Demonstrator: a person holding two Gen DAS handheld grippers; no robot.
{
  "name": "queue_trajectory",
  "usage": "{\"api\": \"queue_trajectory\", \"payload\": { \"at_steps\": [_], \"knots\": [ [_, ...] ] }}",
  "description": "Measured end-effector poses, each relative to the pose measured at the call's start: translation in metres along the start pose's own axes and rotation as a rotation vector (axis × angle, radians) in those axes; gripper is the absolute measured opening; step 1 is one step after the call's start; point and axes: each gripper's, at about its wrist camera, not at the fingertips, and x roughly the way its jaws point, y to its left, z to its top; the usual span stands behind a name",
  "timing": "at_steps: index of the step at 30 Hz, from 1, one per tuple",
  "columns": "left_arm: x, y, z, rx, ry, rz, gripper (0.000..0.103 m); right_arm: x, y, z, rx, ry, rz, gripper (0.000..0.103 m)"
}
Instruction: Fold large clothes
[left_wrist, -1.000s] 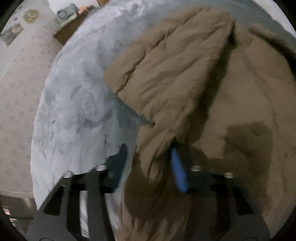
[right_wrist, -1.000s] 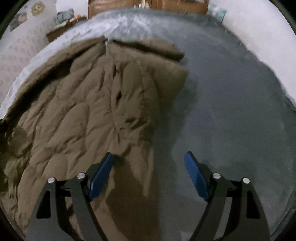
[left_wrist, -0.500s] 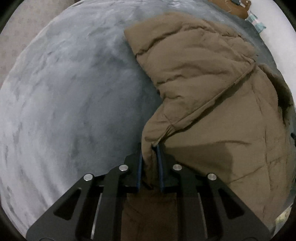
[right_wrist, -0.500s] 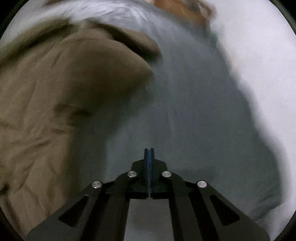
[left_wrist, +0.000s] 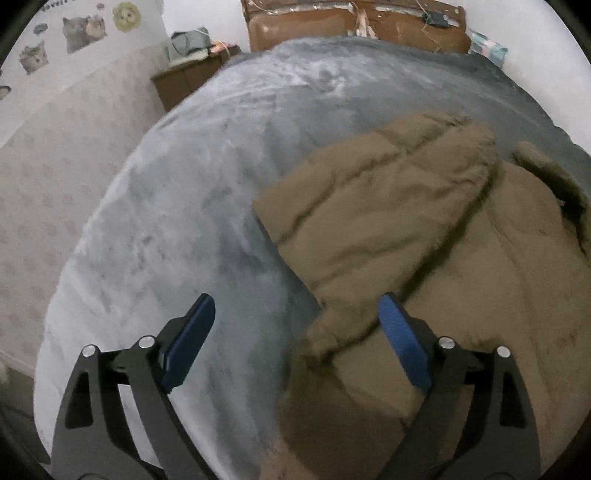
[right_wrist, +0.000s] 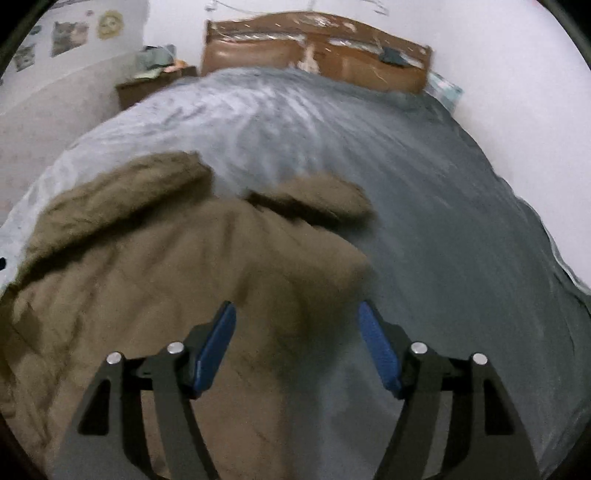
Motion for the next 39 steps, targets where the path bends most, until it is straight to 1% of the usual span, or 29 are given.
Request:
{"api": "queue_trajectory", "payload": {
  "at_steps": [1, 3, 6, 7, 8, 10, 12, 14, 16, 17, 19, 21, 23, 25, 26, 27, 28, 30, 33, 34, 35, 36, 37, 38, 39],
  "knots": [
    [0.001, 0.007, 0.002, -0.011, 0.004, 0.005, 0.09, 0.006, 0.013, 0.008, -0.01, -0.005, 0.013, 0.07],
    [0.006, 0.019, 0.008, -0.047, 0.019, -0.023, 0.09, 0.018, 0.03, 0.02, -0.021, -0.013, 0.038, 0.071],
    [0.025, 0.013, 0.015, -0.095, 0.061, -0.025, 0.09, 0.04, 0.055, 0.032, -0.047, -0.01, 0.078, 0.073],
    [0.035, 0.002, 0.019, -0.106, 0.071, -0.033, 0.09, 0.047, 0.064, 0.036, -0.059, -0.011, 0.088, 0.073],
    [0.041, 0.002, 0.02, -0.123, 0.084, -0.051, 0.09, 0.051, 0.071, 0.04, -0.066, -0.011, 0.097, 0.073],
    [0.045, -0.002, 0.024, -0.127, 0.083, -0.058, 0.09, 0.065, 0.08, 0.048, -0.068, -0.007, 0.121, 0.073],
    [0.05, -0.006, 0.028, -0.112, 0.065, -0.022, 0.09, 0.078, 0.086, 0.056, -0.065, -0.004, 0.145, 0.073],
    [0.062, -0.013, 0.031, -0.099, 0.056, 0.003, 0.088, 0.088, 0.089, 0.065, -0.071, -0.011, 0.156, 0.073],
    [0.07, -0.013, 0.035, -0.094, 0.066, -0.009, 0.082, 0.1, 0.094, 0.077, -0.076, -0.017, 0.169, 0.073],
    [0.076, -0.011, 0.038, -0.09, 0.074, -0.028, 0.079, 0.106, 0.097, 0.085, -0.08, -0.024, 0.179, 0.073],
    [0.086, -0.008, 0.045, -0.073, 0.08, -0.05, 0.073, 0.115, 0.103, 0.099, -0.101, -0.035, 0.178, 0.073],
    [0.1, -0.011, 0.056, -0.045, 0.098, -0.044, 0.057, 0.123, 0.11, 0.112, -0.127, -0.041, 0.194, 0.073],
    [0.107, -0.007, 0.063, -0.038, 0.115, -0.051, 0.047, 0.133, 0.116, 0.127, -0.142, -0.043, 0.198, 0.073],
    [0.112, -0.005, 0.071, -0.038, 0.12, -0.057, 0.047, 0.141, 0.121, 0.141, -0.144, -0.048, 0.22, 0.077],
    [0.115, -0.005, 0.074, -0.035, 0.12, -0.047, 0.046, 0.145, 0.123, 0.147, -0.145, -0.047, 0.224, 0.082],
    [0.117, -0.004, 0.076, -0.031, 0.122, -0.038, 0.044, 0.153, 0.125, 0.153, -0.146, -0.041, 0.226, 0.083],
    [0.12, -0.004, 0.077, -0.029, 0.126, -0.035, 0.043, 0.162, 0.126, 0.158, -0.144, -0.026, 0.231, 0.083],
    [0.128, -0.002, 0.08, -0.029, 0.135, -0.046, 0.037, 0.179, 0.13, 0.165, -0.136, 0.013, 0.253, 0.083],
    [0.136, 0.003, 0.086, -0.048, 0.143, -0.053, 0.032, 0.198, 0.136, 0.165, -0.134, 0.06, 0.276, 0.082],
    [0.14, 0.005, 0.09, -0.054, 0.147, -0.054, 0.031, 0.204, 0.138, 0.163, -0.136, 0.075, 0.294, 0.081],
    [0.14, 0.005, 0.09, -0.055, 0.149, -0.053, 0.027, 0.207, 0.14, 0.161, -0.141, 0.081, 0.302, 0.076],
    [0.143, 0.006, 0.095, -0.054, 0.149, -0.046, 0.021, 0.208, 0.143, 0.159, -0.15, 0.081, 0.31, 0.062],
    [0.143, 0.008, 0.097, -0.053, 0.149, -0.043, 0.018, 0.21, 0.147, 0.156, -0.166, 0.087, 0.293, 0.054],
    [0.147, 0.009, 0.101, -0.054, 0.155, -0.038, 0.011, 0.213, 0.149, 0.154, -0.179, 0.087, 0.271, 0.039],
    [0.149, 0.011, 0.103, -0.055, 0.162, -0.035, 0.007, 0.212, 0.15, 0.151, -0.19, 0.081, 0.268, 0.036]
  ]
}}
